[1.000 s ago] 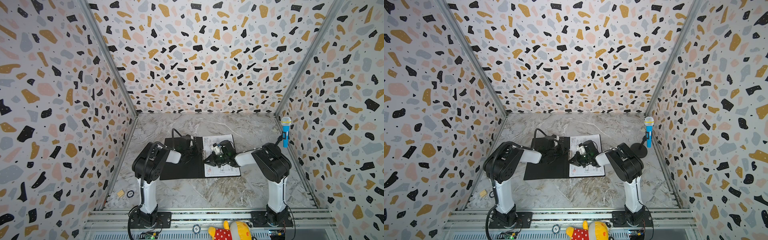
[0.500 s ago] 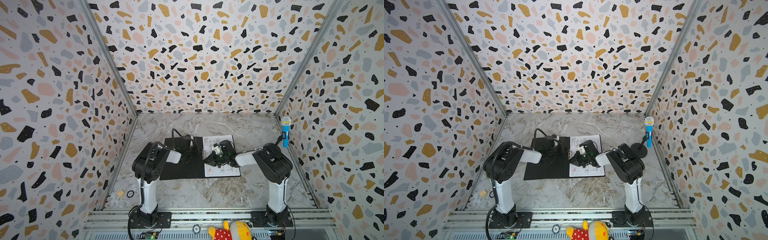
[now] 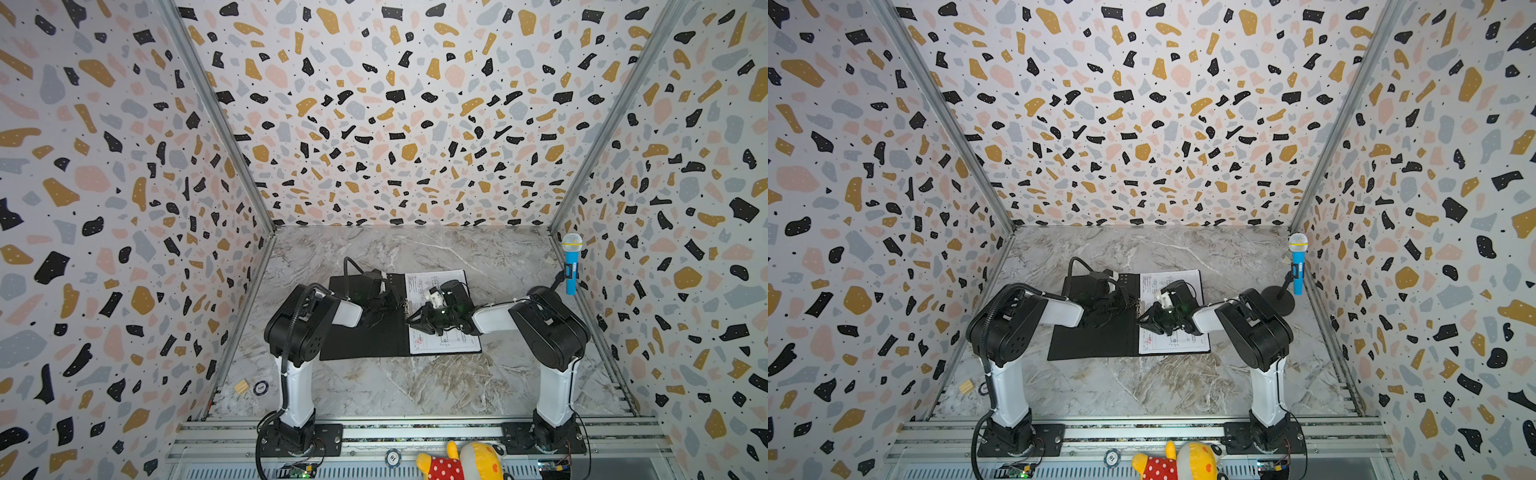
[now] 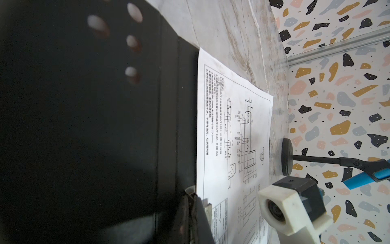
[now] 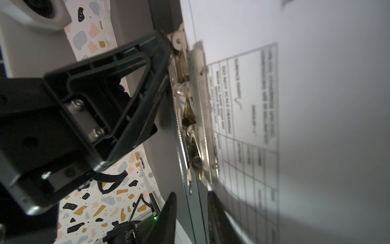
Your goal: Put the files into the folder
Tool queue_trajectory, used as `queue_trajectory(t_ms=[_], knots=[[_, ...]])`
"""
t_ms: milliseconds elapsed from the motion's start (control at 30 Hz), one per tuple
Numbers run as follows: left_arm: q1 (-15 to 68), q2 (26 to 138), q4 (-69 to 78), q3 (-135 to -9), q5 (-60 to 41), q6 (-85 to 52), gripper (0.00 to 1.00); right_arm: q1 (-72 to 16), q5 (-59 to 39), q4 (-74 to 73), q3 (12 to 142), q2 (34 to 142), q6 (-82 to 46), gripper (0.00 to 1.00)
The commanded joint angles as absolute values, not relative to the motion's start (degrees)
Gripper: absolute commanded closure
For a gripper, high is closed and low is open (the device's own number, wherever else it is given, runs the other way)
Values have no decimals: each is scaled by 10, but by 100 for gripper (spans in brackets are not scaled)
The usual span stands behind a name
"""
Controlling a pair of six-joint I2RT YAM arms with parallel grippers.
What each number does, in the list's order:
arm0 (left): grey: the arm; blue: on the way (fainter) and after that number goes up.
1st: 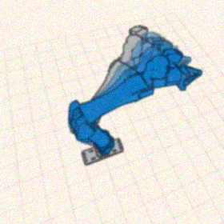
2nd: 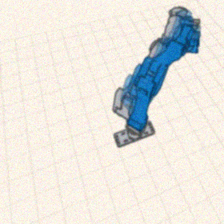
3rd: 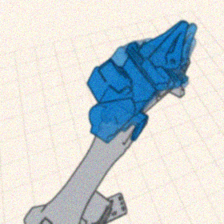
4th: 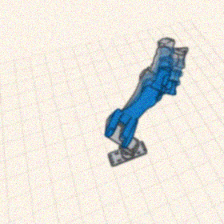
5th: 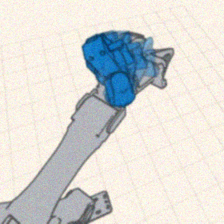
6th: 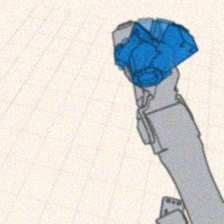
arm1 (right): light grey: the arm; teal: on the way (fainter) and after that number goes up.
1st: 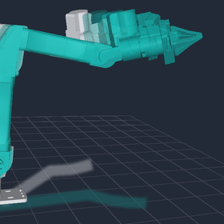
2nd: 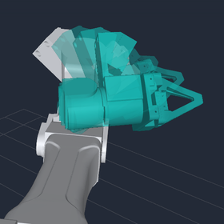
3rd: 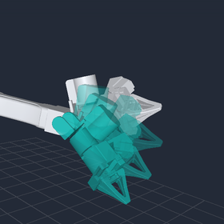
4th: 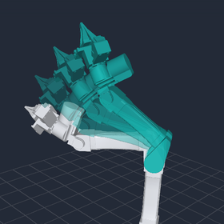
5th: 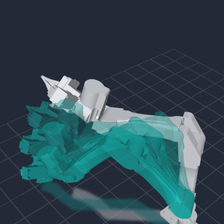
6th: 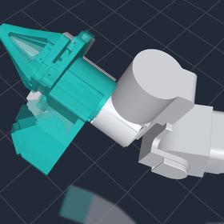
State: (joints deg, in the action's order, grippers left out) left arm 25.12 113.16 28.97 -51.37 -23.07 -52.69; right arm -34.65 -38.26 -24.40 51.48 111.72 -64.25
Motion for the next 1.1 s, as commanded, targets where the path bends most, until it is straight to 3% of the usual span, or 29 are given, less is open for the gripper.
queue_trajectory(t_ms=[0, 167, 367, 700, 900, 1067], knots=[[248, 1142, 293, -509, -223, -528, 100, -344, -358, -203, 498, 1100, -643, 68], [248, 1142, 293, -508, -223, -529, 100, -341, -363, -246, 489, 1085, -643, 62], [248, 1138, 295, -508, -225, -531, 95, -330, -365, -264, 481, 1061, -610, 46], [248, 1126, 292, -508, -220, -530, 74, -267, -375, -317, 418, 1008, -552, 39], [248, 1117, 290, -505, -211, -531, 55, -226, -398, -358, 378, 965, -525, 35], [248, 1099, 283, -504, -204, -525, 44, -188, -392, -328, 361, 934, -480, 32]])
